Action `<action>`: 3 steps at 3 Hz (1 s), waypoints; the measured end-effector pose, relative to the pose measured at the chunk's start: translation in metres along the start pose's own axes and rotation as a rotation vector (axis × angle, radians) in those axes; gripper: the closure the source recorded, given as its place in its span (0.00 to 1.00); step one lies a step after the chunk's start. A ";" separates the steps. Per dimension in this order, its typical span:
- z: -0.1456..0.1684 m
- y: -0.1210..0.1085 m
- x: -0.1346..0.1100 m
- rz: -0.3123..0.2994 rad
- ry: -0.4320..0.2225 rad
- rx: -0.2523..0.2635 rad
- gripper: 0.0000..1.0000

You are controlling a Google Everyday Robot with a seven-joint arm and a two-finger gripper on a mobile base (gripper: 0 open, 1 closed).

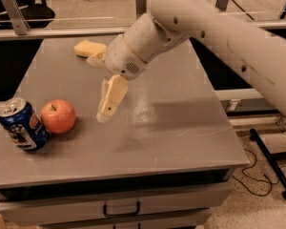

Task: Move apple near pepsi can

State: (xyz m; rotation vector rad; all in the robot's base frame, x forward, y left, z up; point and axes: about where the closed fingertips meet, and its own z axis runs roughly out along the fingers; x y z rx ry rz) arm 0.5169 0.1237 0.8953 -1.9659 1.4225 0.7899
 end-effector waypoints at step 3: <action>-0.234 -0.010 0.026 0.093 0.452 0.582 0.00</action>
Offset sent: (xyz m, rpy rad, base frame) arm 0.0485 -0.3010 0.2346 -0.4585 -0.6499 -0.8578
